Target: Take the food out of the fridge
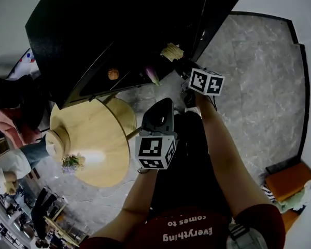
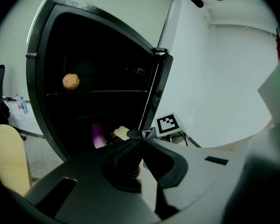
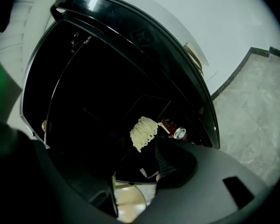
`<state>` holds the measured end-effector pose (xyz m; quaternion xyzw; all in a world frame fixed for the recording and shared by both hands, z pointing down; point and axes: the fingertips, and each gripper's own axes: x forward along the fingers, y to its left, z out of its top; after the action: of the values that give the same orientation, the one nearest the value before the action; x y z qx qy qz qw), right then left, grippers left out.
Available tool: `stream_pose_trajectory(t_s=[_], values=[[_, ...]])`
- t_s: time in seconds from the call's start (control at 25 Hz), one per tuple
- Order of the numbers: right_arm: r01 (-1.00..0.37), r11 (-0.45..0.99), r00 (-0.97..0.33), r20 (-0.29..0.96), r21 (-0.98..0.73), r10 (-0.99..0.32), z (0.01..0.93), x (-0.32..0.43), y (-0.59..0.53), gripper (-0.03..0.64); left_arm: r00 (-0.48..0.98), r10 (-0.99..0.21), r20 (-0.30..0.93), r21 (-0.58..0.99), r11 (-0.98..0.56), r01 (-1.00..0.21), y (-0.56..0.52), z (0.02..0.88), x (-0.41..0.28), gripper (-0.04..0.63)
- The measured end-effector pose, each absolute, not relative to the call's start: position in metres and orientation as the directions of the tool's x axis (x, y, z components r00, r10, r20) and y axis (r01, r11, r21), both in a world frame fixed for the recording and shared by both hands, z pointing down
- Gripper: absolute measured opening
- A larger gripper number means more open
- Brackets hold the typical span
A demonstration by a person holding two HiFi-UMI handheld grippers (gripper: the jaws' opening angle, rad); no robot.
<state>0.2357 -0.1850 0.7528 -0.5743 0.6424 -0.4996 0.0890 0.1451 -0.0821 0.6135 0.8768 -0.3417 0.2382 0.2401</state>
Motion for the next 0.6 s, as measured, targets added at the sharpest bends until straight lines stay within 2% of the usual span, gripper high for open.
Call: stream_pose_trajectory(t_s=[0.36,0.52,0.6], values=[[-0.607,-0.215,-0.322,0.483,-0.765,-0.814,0.778,0.240,-0.198,0.189,0.607,-0.439,0.663,0.242,-0.641,-0.728,-0.093,0.665,0.152,0.002],[-0.564,-0.191,-0.347,0.440,-0.804,-0.828,0.779,0.240,-0.200,0.183,0.592,-0.446,0.671,0.218,-0.644,-0.733,-0.096,0.669,0.151,0.002],[-0.527,-0.173,-0.351,0.399,-0.832,-0.847,0.775,0.241,-0.202,0.124,0.590,-0.441,0.676,0.219,-0.644,-0.733,-0.095,0.672,0.150,0.002]])
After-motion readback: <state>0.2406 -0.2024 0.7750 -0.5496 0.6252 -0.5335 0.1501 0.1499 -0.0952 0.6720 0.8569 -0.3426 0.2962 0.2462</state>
